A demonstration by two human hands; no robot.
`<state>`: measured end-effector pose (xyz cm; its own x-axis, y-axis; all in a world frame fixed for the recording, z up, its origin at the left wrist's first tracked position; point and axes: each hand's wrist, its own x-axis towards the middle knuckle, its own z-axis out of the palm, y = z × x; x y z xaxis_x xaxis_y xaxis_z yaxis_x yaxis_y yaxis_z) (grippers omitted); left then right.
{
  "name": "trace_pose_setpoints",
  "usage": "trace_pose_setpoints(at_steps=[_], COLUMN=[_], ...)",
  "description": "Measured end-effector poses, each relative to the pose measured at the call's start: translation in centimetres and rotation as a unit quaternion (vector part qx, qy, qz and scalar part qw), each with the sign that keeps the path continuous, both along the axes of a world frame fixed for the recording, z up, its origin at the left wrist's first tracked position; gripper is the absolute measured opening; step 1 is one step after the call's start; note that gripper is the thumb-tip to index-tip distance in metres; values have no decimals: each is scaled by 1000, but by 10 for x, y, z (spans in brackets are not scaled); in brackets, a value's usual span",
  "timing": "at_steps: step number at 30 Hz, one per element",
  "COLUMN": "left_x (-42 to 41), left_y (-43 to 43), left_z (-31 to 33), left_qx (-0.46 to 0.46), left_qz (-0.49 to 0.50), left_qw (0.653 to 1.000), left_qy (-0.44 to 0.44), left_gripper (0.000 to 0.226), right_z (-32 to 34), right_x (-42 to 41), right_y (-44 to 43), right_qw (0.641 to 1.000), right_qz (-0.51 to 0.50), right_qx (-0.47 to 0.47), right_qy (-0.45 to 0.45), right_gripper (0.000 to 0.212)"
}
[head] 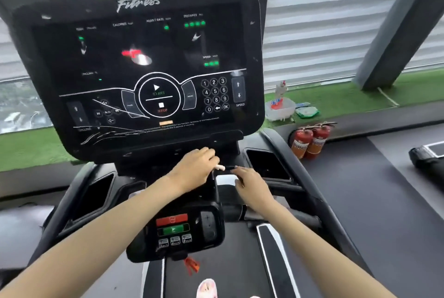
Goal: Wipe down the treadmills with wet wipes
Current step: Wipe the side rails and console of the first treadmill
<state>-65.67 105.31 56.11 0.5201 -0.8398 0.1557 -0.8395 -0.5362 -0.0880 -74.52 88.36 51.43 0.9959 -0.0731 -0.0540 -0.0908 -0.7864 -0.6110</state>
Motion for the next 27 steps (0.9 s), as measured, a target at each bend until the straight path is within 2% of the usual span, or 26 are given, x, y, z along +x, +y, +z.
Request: trace_pose_setpoints(at_steps=[2,4,6,7,8,14,17,22,27], left_x=[13,27,38,41,44,45,40,42,47], left_y=[-5,-6,0,6,13,26,4,31,-1], left_z=[-8,-19,-32,-37,-42,-51,-51,-48,-49], left_qx=[65,115,155,162,160,33,-7,15,58], left_qz=[-112,-147,-161,-164,-162,-94,-52,-84,-36], left_qw=[984,970,960,960,965,995,987,981,977], left_qy=[-120,-153,-168,-158,-127,17,151,175,200], left_gripper=[28,40,19,9,10,45,53,48,56], right_z=[-5,-8,-10,-11,-13,-19,-18,-20,-21], right_x=[8,15,24,28,31,37,36,34,36], right_y=[2,7,12,14,16,20,14,9,3], right_qw=[999,998,998,997,997,998,999,1000,1000], right_qz=[10,9,3,0,-2,-12,-24,-16,3], right_qx=[-43,-61,-67,-71,-73,-55,-25,3,22], right_qy=[-4,-5,-9,-7,-1,29,14,-4,-18], right_gripper=[43,45,46,47,47,50,49,48,48])
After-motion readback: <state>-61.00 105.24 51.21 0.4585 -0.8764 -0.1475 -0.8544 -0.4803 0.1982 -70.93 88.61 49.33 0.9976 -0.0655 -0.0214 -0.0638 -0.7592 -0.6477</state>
